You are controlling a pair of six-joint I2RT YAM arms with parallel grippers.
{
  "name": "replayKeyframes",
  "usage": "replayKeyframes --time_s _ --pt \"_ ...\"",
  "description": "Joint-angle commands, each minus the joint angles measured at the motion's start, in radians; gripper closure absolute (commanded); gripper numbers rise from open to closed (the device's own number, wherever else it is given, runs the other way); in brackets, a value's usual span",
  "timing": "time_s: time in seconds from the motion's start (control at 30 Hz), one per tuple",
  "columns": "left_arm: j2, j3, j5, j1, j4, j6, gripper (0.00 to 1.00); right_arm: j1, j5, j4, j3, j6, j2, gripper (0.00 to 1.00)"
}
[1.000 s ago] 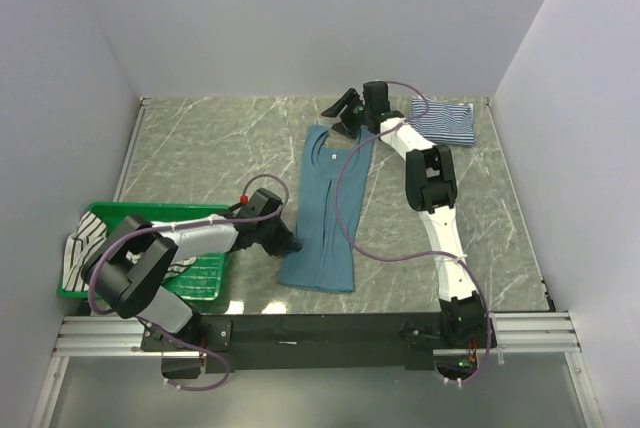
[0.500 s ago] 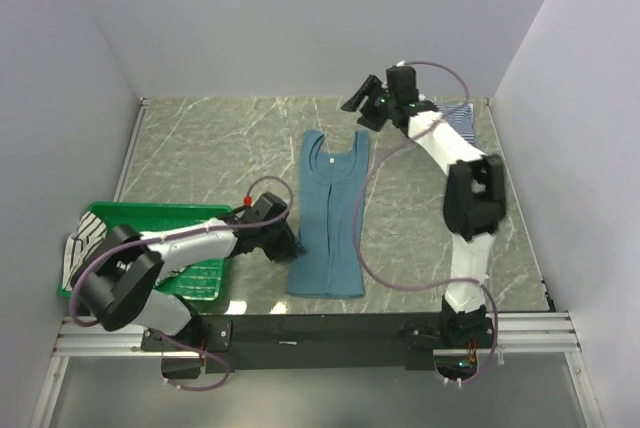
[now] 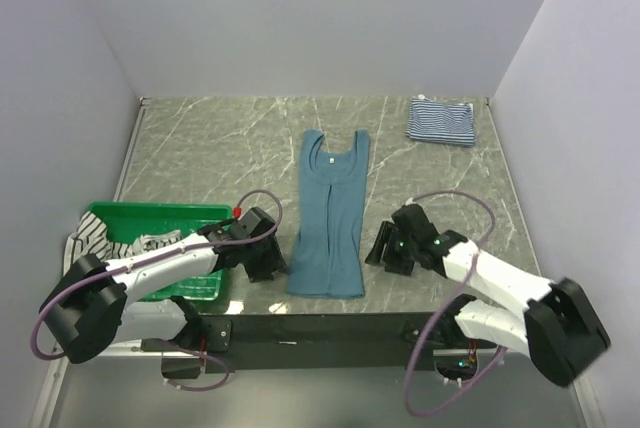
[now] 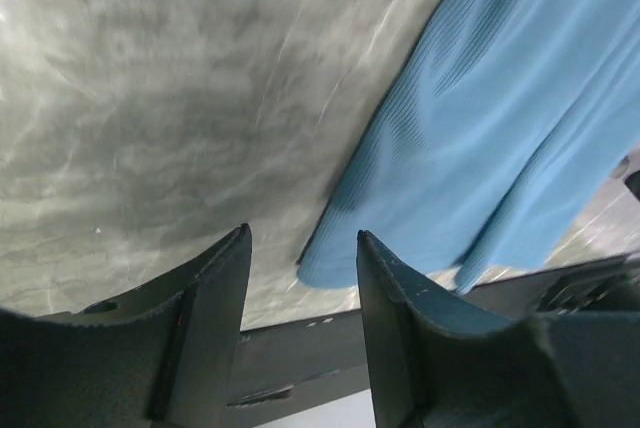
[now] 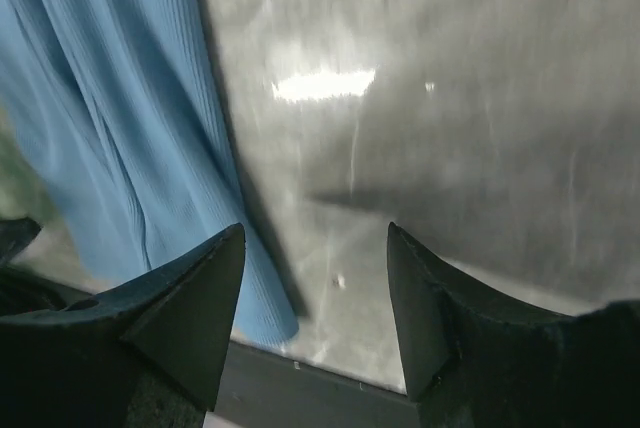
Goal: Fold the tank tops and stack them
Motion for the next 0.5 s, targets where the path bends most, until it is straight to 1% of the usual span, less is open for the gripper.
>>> replayKeyframes --time_s 0.0,0.1,0.23,0.37,0.47 --pt "-0.021 -0.012 0.058 -0.021 0.048 0.047 0.48 0.072 0.019 0.009 -0.023 0.087 -0.111 0.35" --pt "-0.003 -0.011 0.055 -0.043 0.052 0.056 0.47 0.158 0.031 -0.006 -0.046 0.130 -0.119 0.35" --pt "0.026 -0.020 0.072 -0.067 0.066 0.055 0.47 0.212 0.023 0.017 -0.099 0.182 -0.108 0.36" --pt "0.040 -0.032 0.060 -0.092 0.054 0.036 0.47 0.252 0.017 0.020 -0.121 0.228 -0.108 0.39" --pt "0.054 -0.034 0.043 -0.112 0.039 0.016 0.48 0.288 0.014 0.023 -0.127 0.254 -0.111 0.39"
